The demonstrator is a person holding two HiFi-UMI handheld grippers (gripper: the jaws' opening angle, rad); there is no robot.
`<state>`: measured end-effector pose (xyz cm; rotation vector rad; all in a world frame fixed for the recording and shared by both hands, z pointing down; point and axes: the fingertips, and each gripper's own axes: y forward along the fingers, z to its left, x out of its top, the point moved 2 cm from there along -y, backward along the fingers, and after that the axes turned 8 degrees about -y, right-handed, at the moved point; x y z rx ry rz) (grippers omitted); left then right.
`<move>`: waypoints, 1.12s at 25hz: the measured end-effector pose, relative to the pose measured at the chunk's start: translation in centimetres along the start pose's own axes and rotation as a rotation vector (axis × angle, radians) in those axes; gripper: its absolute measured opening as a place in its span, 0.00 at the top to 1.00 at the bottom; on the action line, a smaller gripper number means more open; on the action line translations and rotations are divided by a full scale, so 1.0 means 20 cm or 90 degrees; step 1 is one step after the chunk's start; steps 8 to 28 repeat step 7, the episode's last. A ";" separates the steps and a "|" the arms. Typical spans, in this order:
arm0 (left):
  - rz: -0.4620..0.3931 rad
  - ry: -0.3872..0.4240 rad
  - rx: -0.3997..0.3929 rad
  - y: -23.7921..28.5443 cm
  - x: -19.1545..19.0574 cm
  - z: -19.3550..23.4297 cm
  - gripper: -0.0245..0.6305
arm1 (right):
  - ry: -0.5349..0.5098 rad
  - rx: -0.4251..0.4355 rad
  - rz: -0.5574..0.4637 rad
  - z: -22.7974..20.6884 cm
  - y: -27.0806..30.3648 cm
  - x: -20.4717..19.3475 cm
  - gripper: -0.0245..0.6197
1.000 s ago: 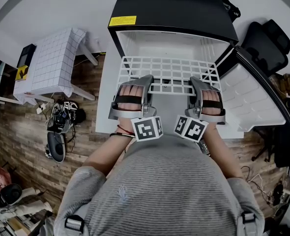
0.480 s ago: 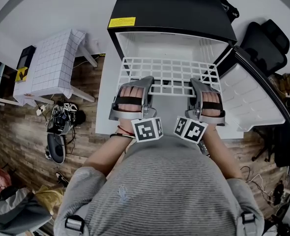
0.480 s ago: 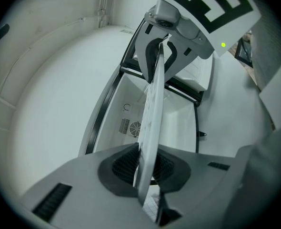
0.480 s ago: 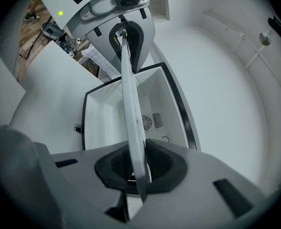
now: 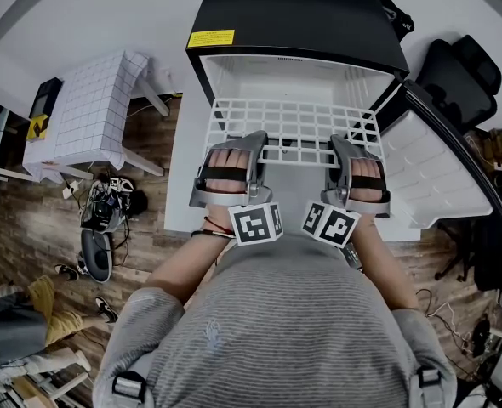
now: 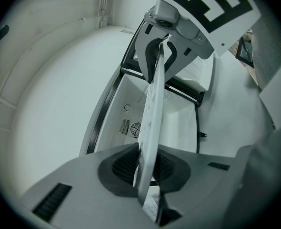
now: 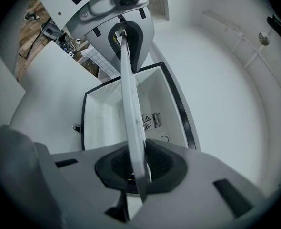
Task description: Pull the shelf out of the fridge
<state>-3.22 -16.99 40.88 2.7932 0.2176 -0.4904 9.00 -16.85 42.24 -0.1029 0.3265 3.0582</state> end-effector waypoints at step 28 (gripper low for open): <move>0.001 -0.002 0.001 0.00 0.00 0.00 0.89 | 0.000 0.000 -0.003 0.00 0.00 0.00 0.90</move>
